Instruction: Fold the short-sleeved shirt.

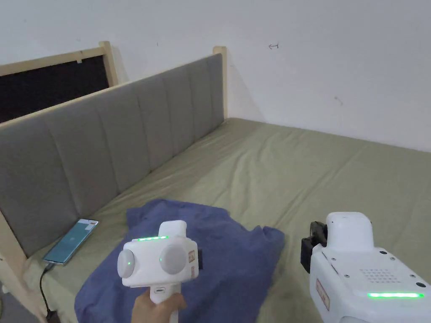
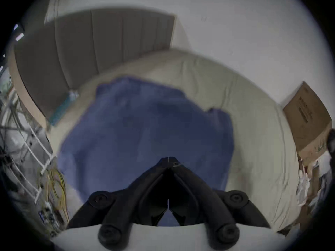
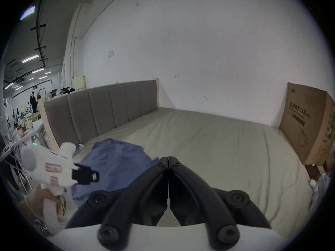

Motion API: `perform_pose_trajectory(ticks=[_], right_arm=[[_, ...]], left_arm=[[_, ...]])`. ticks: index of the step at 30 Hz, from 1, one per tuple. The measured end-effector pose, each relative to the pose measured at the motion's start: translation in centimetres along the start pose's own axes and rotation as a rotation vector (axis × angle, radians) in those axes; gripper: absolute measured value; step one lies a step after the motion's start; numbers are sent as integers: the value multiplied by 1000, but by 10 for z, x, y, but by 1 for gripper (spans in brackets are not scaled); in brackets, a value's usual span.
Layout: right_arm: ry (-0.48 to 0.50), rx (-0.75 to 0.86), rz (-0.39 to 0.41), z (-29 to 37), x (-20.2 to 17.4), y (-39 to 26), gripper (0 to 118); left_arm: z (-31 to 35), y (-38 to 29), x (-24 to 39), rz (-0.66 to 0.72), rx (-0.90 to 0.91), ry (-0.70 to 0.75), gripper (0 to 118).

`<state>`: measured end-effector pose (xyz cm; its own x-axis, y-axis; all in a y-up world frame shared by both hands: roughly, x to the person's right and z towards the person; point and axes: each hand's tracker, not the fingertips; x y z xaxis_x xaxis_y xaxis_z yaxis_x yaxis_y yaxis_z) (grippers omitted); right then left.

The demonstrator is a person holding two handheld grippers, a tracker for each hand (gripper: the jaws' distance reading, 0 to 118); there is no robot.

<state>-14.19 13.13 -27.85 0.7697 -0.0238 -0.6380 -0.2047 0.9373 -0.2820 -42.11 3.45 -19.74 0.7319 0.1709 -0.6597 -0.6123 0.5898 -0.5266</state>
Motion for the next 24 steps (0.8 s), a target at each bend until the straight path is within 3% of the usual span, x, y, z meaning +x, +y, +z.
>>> perform_pose_trajectory(ticks=[2,5,6,7,13,18,20,21,23,24], right_arm=[[-11,-30,4,-8,7,-7,0],[-35,-64,2,-21,19,-14,0],[-41,-79,-11,-25,23,-16,0],[-42,-93,-27,-28,27,-18,0],[-66,-129,-51,-37,42,-28,0],[-78,-155,-54,-41,48,-35,0],[-80,-167,-60,-41,51,-38,0],[-81,-170,-61,-41,53,-41,0],[-89,-180,-68,-42,56,-44,0],[-87,-188,-81,-42,59,-46,0]], left_arm=[[-29,-14,-1,-15,-112,-15,5],[-47,-19,4,-32,-150,10,83],[-50,-15,5,-20,-138,8,102],[-49,-11,7,-2,-123,-2,106],[-66,33,31,-4,-84,-48,107],[-122,23,47,-52,-283,-7,105],[-124,11,58,-199,-226,81,100],[-118,14,62,-203,-241,83,90],[-110,20,61,-155,-235,61,58],[-108,23,59,-143,-231,74,27]])
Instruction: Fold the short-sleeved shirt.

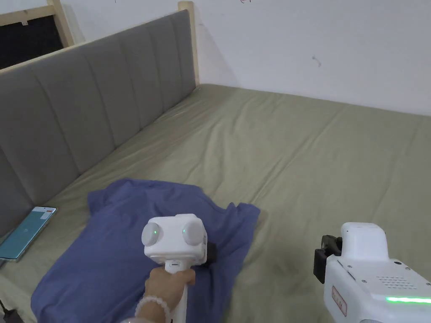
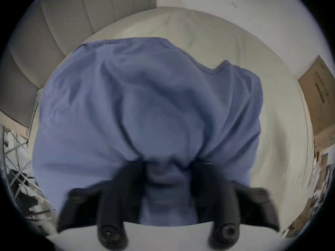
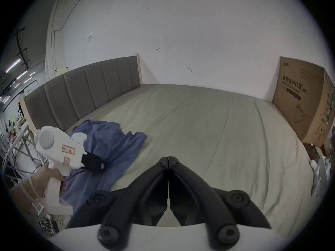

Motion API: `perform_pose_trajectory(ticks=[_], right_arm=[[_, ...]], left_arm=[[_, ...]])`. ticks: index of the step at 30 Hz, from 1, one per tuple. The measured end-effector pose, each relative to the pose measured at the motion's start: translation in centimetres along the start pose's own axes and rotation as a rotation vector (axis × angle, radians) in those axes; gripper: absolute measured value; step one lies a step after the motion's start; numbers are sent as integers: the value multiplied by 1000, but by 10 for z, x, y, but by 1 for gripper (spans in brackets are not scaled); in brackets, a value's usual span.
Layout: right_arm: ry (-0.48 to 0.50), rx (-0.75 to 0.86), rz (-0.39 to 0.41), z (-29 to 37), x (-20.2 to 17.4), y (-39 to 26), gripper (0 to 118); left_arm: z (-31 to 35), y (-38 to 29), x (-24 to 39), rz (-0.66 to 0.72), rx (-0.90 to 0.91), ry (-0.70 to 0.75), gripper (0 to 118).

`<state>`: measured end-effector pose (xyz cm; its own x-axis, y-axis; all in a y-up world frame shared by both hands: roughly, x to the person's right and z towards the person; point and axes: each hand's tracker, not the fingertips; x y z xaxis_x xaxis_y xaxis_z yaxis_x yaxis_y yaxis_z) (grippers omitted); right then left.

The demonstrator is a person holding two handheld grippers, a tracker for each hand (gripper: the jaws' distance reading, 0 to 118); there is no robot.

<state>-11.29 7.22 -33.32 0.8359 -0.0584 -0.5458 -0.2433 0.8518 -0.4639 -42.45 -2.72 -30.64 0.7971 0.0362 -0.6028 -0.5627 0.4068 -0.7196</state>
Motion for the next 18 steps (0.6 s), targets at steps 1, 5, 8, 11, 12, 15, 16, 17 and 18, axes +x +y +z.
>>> perform_pose_trajectory(ticks=[1,5,8,11,12,15,16,17,18], right_arm=[[4,-10,-18,0,2,-1,0],[4,-14,-60,6,11,-6,0],[-11,-9,-52,14,19,-7,0],[-34,3,-80,24,32,-6,0],[-37,8,-107,28,38,-5,0],[-54,25,-157,43,58,-2,0],[-66,38,-161,51,65,0,0],[-84,53,-163,58,71,1,0],[-104,67,-166,67,80,2,0]], left_arm=[[2,1,-3,12,8,12,3],[5,-3,-19,133,12,-27,3],[18,5,-16,131,-5,-28,3],[40,12,-16,162,11,-128,3],[50,15,-13,166,39,-177,3],[83,22,9,159,87,-195,3],[95,23,21,165,108,-227,3],[105,24,34,118,130,-265,3],[119,23,52,76,160,-302,3]])
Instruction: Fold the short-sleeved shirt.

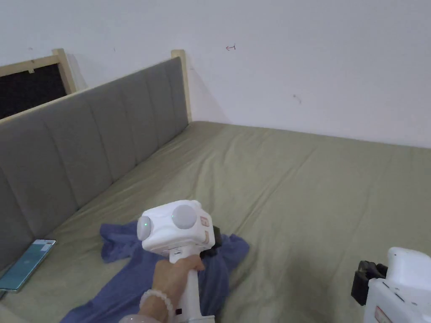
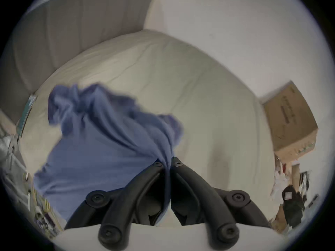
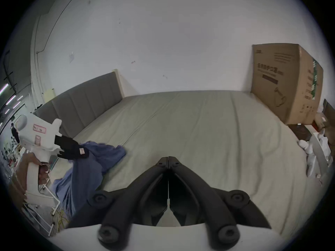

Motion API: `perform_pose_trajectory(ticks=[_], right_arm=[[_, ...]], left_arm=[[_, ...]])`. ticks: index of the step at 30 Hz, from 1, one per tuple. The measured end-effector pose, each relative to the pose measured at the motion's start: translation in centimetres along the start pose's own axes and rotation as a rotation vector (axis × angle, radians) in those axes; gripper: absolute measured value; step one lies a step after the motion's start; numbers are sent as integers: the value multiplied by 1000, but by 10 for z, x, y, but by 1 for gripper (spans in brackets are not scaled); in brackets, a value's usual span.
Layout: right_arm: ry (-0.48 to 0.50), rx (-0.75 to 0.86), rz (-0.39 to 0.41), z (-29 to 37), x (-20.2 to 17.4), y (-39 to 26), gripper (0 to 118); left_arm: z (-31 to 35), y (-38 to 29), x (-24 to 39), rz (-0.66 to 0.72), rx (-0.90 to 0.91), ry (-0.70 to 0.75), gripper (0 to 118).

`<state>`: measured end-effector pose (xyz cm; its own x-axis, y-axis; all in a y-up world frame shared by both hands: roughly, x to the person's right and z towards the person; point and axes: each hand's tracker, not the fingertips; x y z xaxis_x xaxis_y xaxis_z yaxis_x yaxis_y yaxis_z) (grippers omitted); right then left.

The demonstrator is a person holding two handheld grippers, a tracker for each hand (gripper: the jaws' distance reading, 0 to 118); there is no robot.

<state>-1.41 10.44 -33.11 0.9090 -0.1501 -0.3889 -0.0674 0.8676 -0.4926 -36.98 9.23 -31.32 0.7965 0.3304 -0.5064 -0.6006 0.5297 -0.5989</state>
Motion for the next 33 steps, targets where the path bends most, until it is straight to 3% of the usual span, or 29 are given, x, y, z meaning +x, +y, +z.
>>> perform_pose_trajectory(ticks=[5,12,14,16,19,21,25,28,29,30,31,32,33], right_arm=[[-102,88,-62,42,52,20,0],[-330,190,-145,115,144,33,0],[-384,211,-182,134,169,31,0],[-421,209,-218,153,185,28,0],[-493,180,-220,163,204,16,0],[-497,152,-232,166,211,4,0],[-500,80,-232,161,212,-17,0],[-497,54,-222,154,211,-25,0],[-485,50,-227,152,209,-25,0],[-474,48,-235,150,206,-25,0],[-464,48,-240,147,203,-23,0],[-450,49,-238,145,199,-22,0],[-438,52,-226,143,193,-20,0]], left_arm=[[16,-10,120,-152,-2,-207,3],[26,-86,288,-346,-145,-569,3],[27,-112,319,-341,-186,-632,3],[18,-144,345,-422,-226,-695,3],[-21,-196,361,-546,-305,-552,3],[-57,-229,356,-558,-384,-420,3],[-97,-277,339,-712,-432,-252,3],[-87,-269,333,-645,-400,-311,7],[-83,-263,334,-630,-412,-322,20],[-80,-255,336,-643,-414,-317,61],[-76,-249,335,-645,-412,-318,94],[-71,-243,331,-649,-403,-331,111],[-61,-232,326,-651,-360,-345,112]])
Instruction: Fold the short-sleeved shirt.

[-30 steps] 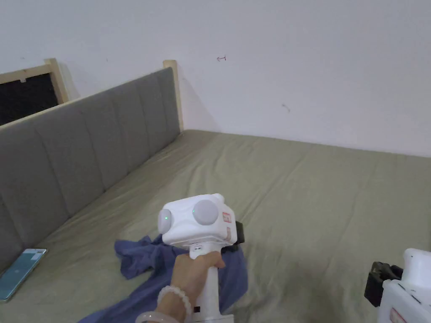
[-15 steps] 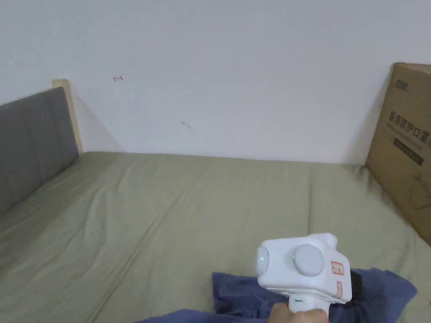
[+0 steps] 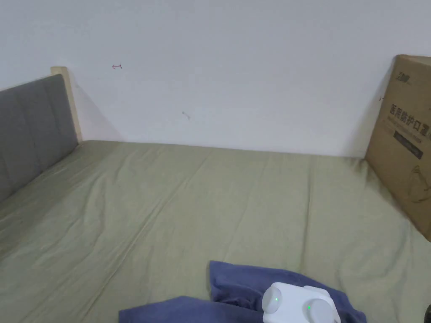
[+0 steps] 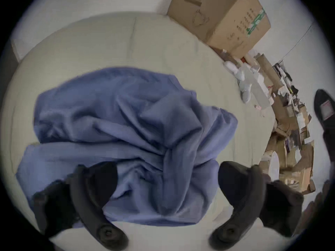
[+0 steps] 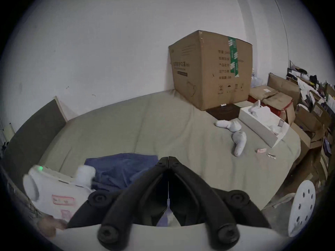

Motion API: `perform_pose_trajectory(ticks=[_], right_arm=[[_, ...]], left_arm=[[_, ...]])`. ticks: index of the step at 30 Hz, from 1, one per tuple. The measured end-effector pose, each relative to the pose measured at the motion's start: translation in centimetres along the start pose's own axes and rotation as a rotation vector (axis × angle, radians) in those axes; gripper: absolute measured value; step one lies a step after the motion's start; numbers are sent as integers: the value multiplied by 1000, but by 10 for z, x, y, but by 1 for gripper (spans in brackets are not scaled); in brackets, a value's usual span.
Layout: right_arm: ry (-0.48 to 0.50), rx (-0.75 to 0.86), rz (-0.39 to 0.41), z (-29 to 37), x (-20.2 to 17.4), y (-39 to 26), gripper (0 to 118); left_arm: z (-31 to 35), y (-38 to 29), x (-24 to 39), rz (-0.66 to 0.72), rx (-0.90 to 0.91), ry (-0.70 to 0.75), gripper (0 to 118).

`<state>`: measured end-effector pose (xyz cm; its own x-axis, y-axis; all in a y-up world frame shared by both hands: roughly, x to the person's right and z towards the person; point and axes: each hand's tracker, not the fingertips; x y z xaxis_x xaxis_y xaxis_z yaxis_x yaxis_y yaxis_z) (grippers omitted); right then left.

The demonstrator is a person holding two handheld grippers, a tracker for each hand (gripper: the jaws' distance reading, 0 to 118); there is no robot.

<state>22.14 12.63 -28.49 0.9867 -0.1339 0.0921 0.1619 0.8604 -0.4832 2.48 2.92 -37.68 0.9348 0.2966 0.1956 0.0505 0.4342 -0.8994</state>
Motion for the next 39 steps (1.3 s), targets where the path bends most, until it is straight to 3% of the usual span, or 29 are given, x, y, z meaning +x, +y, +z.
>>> perform_pose_trajectory(ticks=[3,4,5,6,7,10,12,16,17,18,19,20,23,25,26,28,29,30,31,32,35,38,39], right_arm=[[43,-5,39,-2,-23,2,0],[64,-9,44,-2,-32,1,0],[91,-10,48,-2,-41,-1,0],[119,-16,57,-4,-50,-2,0],[143,-27,72,-4,-60,-5,0],[200,-56,135,-8,-87,-20,0],[211,-78,160,-12,-102,-30,0],[253,-121,168,-30,-120,-41,0],[260,-130,169,-34,-124,-41,0],[265,-137,170,-40,-126,-42,0],[268,-142,172,-45,-129,-42,0],[269,-146,178,-48,-131,-42,0],[266,-161,194,-61,-135,-43,0],[261,-174,197,-69,-134,-44,0],[259,-181,198,-70,-134,-46,0],[251,-199,200,-78,-131,-49,0],[244,-210,205,-81,-129,-51,0],[238,-221,213,-83,-128,-53,0],[234,-226,218,-86,-125,-55,0],[233,-233,219,-89,-123,-56,0],[249,-265,207,-103,-119,-51,0],[305,-278,207,-124,-118,-32,0],[309,-274,203,-135,-119,-22,7]], left_arm=[[35,4,-29,75,63,2,107],[47,1,-43,129,85,-15,99],[60,-3,-58,166,111,-35,81],[74,-8,-74,202,125,-36,37],[86,-17,-90,211,144,-12,1],[107,-50,-138,204,170,149,0],[111,-80,-169,272,148,208,0],[122,-113,-227,343,138,297,5],[126,-111,-238,350,129,319,24],[131,-106,-249,347,130,307,66],[138,-100,-262,359,144,313,92],[141,-93,-271,404,171,299,104],[136,-72,-305,501,224,301,99],[117,-62,-320,494,133,329,96],[105,-63,-325,489,106,327,88],[72,-69,-330,476,3,341,45],[67,-76,-328,445,-25,383,34],[78,-77,-325,431,57,407,27],[84,-75,-320,465,99,349,0],[86,-74,-319,480,107,296,0],[84,-73,-316,391,61,356,0],[95,-72,-312,408,89,357,0],[100,-72,-311,418,109,353,0]])
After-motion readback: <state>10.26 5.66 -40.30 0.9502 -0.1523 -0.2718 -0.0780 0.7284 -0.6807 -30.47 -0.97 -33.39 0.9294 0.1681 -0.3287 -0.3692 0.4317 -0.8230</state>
